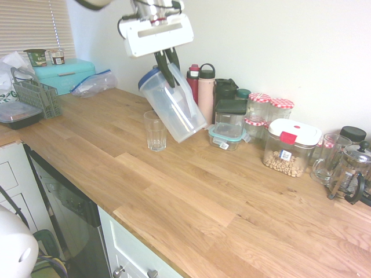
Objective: Pour me some water
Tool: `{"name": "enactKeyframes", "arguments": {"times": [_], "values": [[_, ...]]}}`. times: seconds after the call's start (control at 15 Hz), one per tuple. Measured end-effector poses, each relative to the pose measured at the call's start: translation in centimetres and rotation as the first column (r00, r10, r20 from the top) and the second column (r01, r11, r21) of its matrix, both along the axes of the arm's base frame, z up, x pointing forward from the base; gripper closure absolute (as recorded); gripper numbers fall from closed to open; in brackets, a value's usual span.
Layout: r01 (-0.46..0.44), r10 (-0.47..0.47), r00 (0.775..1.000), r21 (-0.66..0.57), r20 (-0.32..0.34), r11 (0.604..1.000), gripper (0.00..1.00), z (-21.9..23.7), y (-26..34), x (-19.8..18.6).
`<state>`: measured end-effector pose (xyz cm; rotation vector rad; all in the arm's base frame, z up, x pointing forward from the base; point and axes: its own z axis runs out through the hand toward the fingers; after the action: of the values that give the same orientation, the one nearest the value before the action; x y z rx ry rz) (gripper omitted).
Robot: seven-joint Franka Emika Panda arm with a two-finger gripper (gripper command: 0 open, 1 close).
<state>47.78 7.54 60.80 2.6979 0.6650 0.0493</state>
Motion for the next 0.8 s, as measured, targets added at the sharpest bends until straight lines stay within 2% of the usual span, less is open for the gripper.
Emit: {"name": "enactKeyframes", "arguments": {"times": [0.2,0.47,0.6,0.8], "values": [[0.096,-0.102,0.995,0.189,0.02,0.977,1.0,2.9,-6.2,-1.7],[0.261,-0.263,0.964,0.374,-0.048,0.89,1.0,2.9,-11.5,-2.4],[0.349,-0.352,0.933,0.428,-0.075,0.834,1.0,4.2,-14.9,-3.7],[0.468,-0.496,0.864,0.491,-0.082,0.735,1.0,4.5,-21.6,-6.1]]}}
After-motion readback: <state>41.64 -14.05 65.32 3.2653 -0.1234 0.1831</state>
